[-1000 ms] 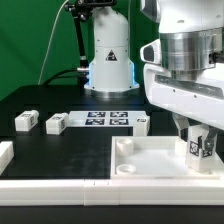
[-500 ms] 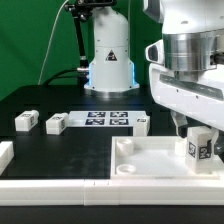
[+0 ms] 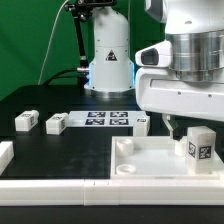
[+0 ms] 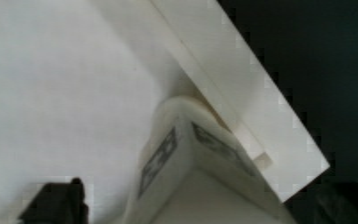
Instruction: Assemble one leg
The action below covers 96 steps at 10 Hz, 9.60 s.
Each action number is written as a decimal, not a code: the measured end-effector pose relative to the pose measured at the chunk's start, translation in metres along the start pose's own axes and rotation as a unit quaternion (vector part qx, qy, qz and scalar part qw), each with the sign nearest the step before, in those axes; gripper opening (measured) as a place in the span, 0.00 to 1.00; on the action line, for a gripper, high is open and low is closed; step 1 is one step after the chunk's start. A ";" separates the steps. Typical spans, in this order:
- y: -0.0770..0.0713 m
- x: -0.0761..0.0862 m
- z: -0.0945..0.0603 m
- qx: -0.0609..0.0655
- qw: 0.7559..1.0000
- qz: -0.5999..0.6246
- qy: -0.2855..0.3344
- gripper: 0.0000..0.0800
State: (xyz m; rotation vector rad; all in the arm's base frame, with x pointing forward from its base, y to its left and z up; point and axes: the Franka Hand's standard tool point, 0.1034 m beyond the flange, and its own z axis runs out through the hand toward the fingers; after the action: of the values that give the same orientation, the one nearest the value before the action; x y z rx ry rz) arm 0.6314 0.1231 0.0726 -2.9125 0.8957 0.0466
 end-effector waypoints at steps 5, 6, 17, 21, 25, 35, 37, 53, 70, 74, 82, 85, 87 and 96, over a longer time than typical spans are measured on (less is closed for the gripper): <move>0.000 0.000 0.000 -0.027 0.964 -0.264 0.012 0.81; 0.002 0.002 0.001 -0.034 0.944 -0.328 0.013 0.81; 0.006 0.004 0.002 -0.023 0.968 -0.251 0.008 0.36; 0.004 -0.001 0.004 -0.006 1.000 -0.004 0.016 0.36; 0.004 -0.002 0.004 0.015 0.975 0.223 0.017 0.36; -0.001 -0.004 0.000 0.000 0.997 -0.074 0.012 0.81; 0.000 -0.002 0.000 -0.009 0.980 -0.200 0.015 0.81; 0.006 0.002 0.002 0.011 1.000 0.011 0.024 0.36; -0.002 0.001 -0.003 -0.022 0.967 -0.251 0.025 0.81; 0.001 0.005 -0.002 -0.027 0.926 -0.376 0.021 0.81; 0.001 0.005 -0.002 -0.022 0.959 -0.280 0.023 0.36; 0.007 0.010 -0.004 0.000 0.995 -0.092 0.037 0.36; 0.016 0.015 -0.004 -0.005 0.999 -0.027 0.040 0.37; 0.028 0.022 -0.004 -0.018 0.996 0.069 0.052 0.80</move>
Offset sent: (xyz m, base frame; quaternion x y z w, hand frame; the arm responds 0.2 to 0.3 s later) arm 0.0051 -0.0019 0.0018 -0.0538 0.0307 -0.3163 0.9466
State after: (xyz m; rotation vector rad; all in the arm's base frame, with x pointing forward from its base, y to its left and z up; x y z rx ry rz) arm 0.6338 0.0875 0.0729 -2.9035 1.1233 -0.0803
